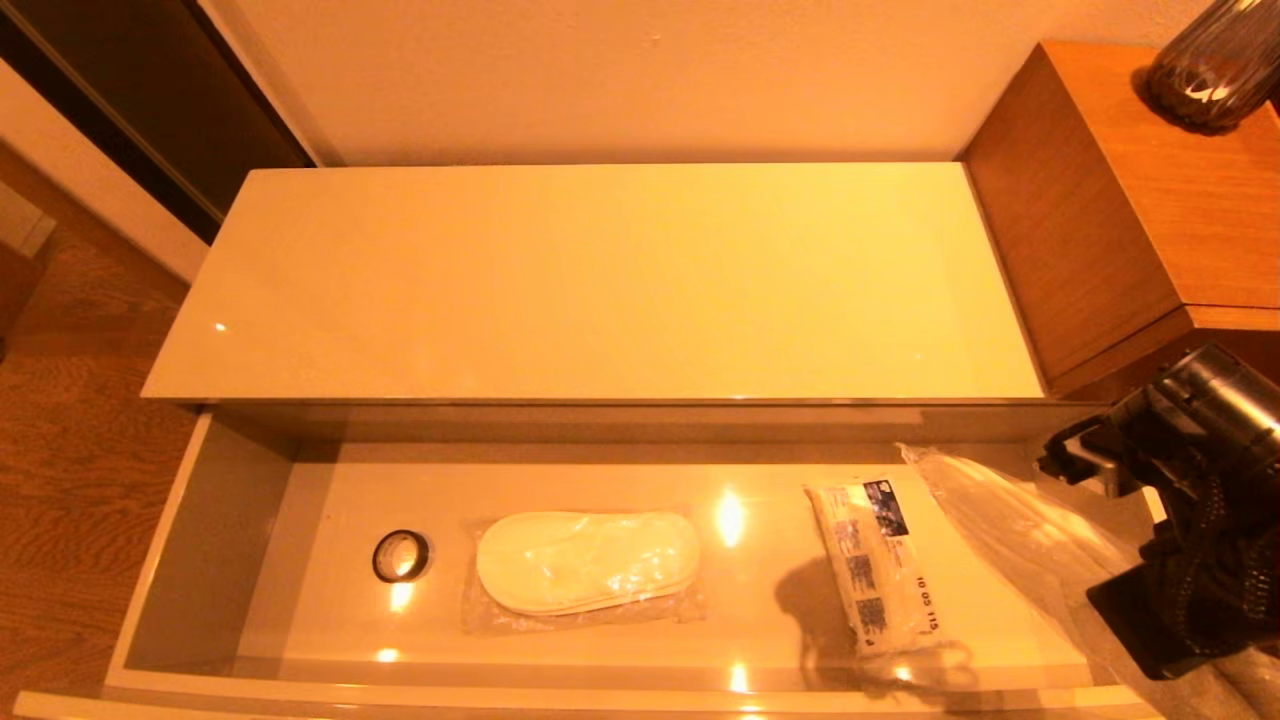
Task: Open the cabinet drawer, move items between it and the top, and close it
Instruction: Place the disposable slippers on the table
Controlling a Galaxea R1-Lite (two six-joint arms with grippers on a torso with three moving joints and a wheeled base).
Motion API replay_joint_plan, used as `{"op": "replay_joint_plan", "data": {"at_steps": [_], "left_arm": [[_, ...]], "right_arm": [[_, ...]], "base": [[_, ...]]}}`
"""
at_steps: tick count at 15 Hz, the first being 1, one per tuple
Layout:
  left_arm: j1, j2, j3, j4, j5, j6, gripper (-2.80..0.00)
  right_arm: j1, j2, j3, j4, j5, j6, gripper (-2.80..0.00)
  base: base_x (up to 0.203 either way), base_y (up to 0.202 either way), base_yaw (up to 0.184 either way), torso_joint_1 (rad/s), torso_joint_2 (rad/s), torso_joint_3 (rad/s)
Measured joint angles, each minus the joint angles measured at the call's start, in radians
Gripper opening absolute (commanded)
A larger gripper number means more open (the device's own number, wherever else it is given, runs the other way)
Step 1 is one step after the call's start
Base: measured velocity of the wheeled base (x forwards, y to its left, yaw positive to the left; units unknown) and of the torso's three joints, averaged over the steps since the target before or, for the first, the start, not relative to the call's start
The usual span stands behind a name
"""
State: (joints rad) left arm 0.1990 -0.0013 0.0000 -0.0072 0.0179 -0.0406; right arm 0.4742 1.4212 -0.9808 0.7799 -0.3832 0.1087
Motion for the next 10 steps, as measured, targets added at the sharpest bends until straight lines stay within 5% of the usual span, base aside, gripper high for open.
{"op": "replay_joint_plan", "data": {"at_steps": [5,10], "left_arm": [[0.0,0.0,0.0,0.0,0.0,0.0,-2.8],[0.0,0.0,0.0,0.0,0.0,0.0,-2.8]], "right_arm": [[0.011,-0.014,-0.269,0.128,0.0,0.003,-2.8],[-0.069,0.169,-0.838,0.25,-0.025,-0.01,-2.8]], "base": [[0.0,0.0,0.0,0.0,0.0,0.0],[0.0,0.0,0.0,0.0,0.0,0.0]]}}
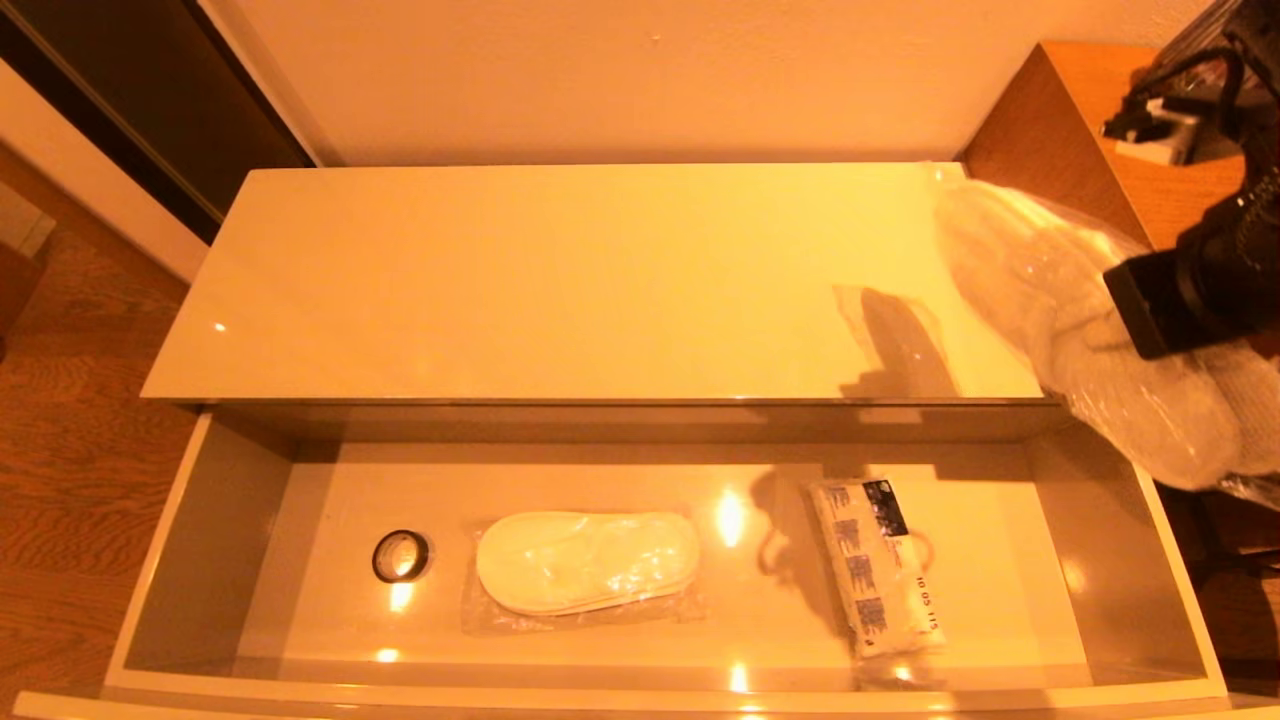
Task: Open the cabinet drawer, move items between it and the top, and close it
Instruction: Place the disposable slippers on the table
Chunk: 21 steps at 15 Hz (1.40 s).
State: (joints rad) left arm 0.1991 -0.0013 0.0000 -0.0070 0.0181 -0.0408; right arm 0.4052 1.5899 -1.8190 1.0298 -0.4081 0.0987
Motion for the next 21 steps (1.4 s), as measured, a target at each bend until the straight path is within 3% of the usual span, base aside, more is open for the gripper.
{"op": "replay_joint_plan", "data": {"at_steps": [3,7,9,20,21], "left_arm": [[0.0,0.0,0.0,0.0,0.0,0.0,-2.8],[0.0,0.0,0.0,0.0,0.0,0.0,-2.8],[0.0,0.0,0.0,-0.001,0.0,0.0,-2.8],[0.0,0.0,0.0,0.0,0.0,0.0,-2.8],[0.0,0.0,0.0,0.0,0.0,0.0,-2.8]], "right_arm": [[-0.066,0.174,-0.123,-0.141,-0.056,-0.046,-2.8],[-0.119,0.401,-0.126,-0.442,-0.135,-0.12,-2.8],[-0.125,0.461,-0.125,-0.519,-0.17,-0.161,-2.8],[-0.132,0.395,-0.115,-0.44,-0.137,-0.283,-2.8],[-0.14,0.394,-0.115,-0.446,-0.136,-0.295,0.0]], "base": [[0.0,0.0,0.0,0.0,0.0,0.0],[0.0,0.0,0.0,0.0,0.0,0.0],[0.0,0.0,0.0,0.0,0.0,0.0],[0.0,0.0,0.0,0.0,0.0,0.0],[0.0,0.0,0.0,0.0,0.0,0.0]]}}
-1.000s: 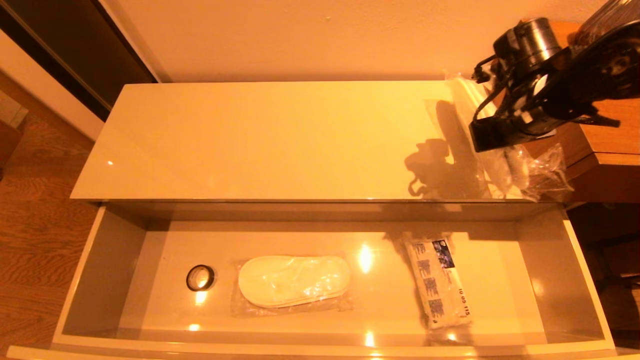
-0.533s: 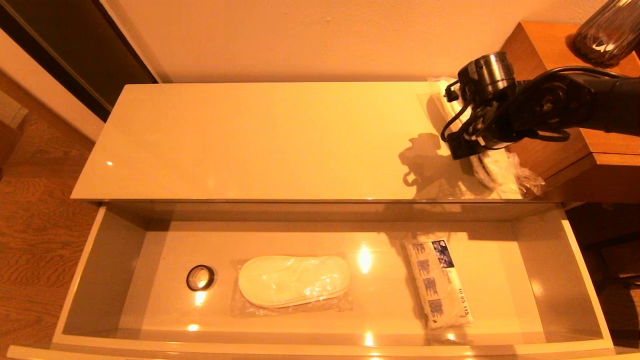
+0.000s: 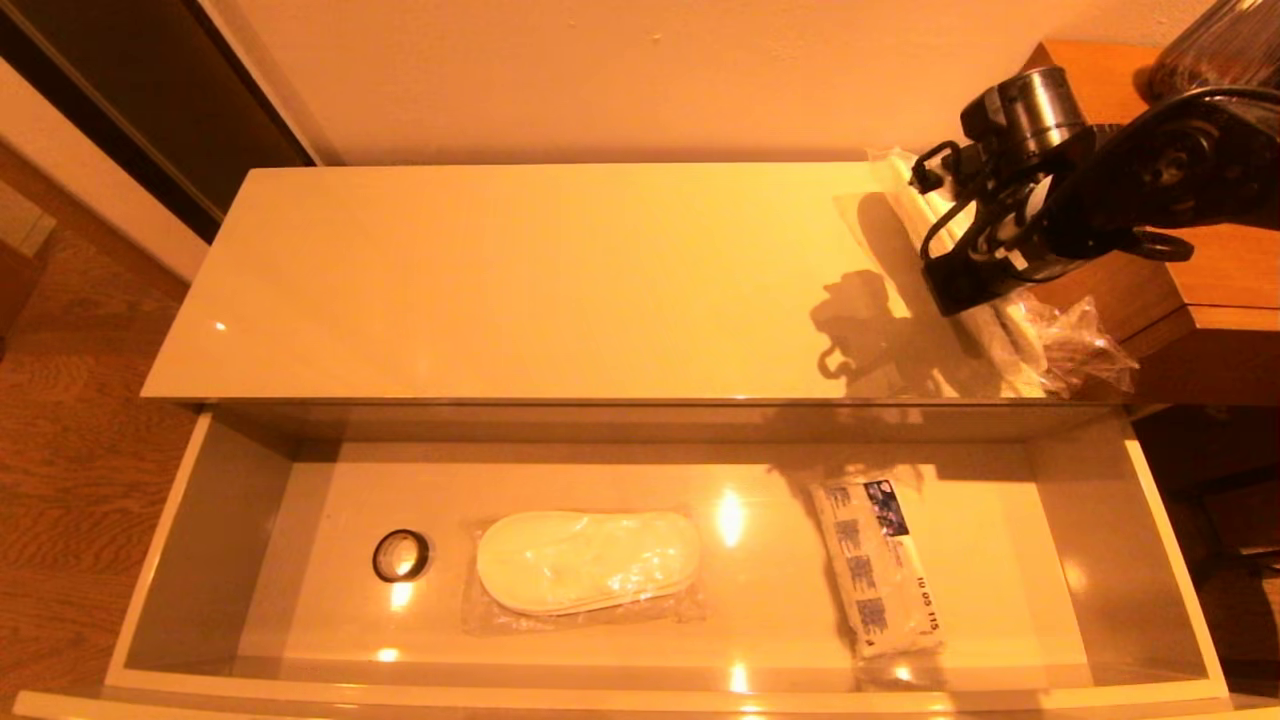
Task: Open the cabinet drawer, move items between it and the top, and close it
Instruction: Place the disposable slippers on the table
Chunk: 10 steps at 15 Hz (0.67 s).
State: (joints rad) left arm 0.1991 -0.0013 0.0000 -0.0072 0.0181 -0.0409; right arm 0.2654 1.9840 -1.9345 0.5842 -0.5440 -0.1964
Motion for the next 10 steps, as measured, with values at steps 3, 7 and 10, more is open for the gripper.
{"op": "replay_joint_plan", "data": {"at_steps": [3,7,10], "left_arm": [[0.001,0.0,0.0,0.0,0.0,0.0,-2.8],[0.0,0.0,0.0,0.0,0.0,0.0,-2.8],[0.0,0.0,0.0,0.0,0.0,0.0,-2.8]], "right_arm": [[-0.016,0.015,-0.002,-0.035,0.021,-0.021,0.0],[-0.019,0.012,-0.002,-0.017,0.043,-0.026,0.0],[-0.016,-0.03,-0.002,0.0,0.08,-0.074,0.0]], "base": [[0.0,0.0,0.0,0.0,0.0,0.0],[0.0,0.0,0.0,0.0,0.0,0.0],[0.0,0.0,0.0,0.0,0.0,0.0]]}}
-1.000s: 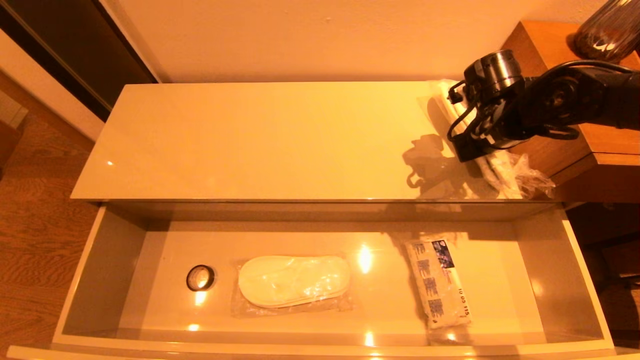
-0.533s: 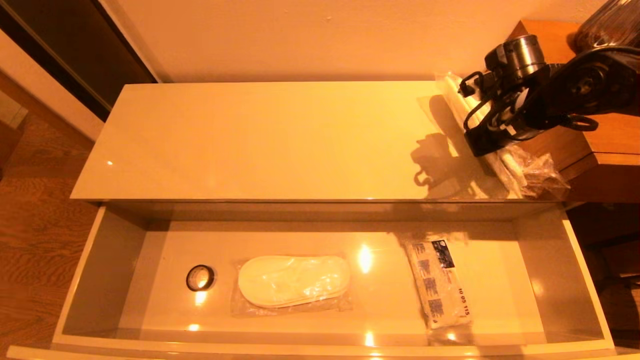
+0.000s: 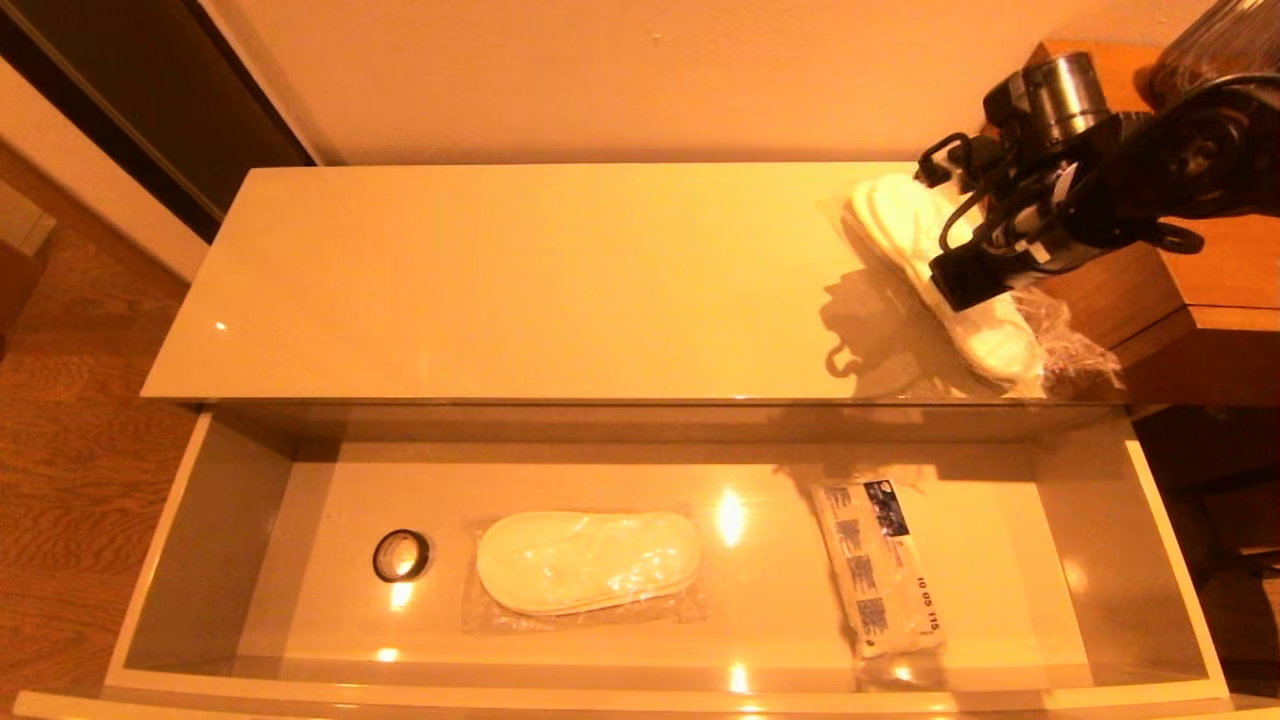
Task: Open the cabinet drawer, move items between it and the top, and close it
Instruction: Place the disposable slippers on the table
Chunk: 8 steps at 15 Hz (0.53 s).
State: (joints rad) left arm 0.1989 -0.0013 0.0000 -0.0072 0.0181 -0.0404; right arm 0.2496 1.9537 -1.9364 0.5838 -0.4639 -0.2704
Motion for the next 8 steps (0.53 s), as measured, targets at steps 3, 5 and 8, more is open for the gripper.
{"op": "replay_joint_plan", "data": {"at_steps": [3,5,8], "left_arm": [[0.0,0.0,0.0,0.0,0.0,0.0,-2.8],[0.0,0.0,0.0,0.0,0.0,0.0,-2.8],[0.0,0.0,0.0,0.0,0.0,0.0,-2.8]], "right_arm": [[0.007,-0.056,0.0,0.007,0.018,-0.017,0.0],[0.042,-0.108,0.006,0.085,0.017,0.009,0.0],[0.167,-0.176,0.014,0.343,0.015,0.234,0.0]], "base": [[0.0,0.0,0.0,0.0,0.0,0.0],[0.0,0.0,0.0,0.0,0.0,0.0],[0.0,0.0,0.0,0.0,0.0,0.0]]}}
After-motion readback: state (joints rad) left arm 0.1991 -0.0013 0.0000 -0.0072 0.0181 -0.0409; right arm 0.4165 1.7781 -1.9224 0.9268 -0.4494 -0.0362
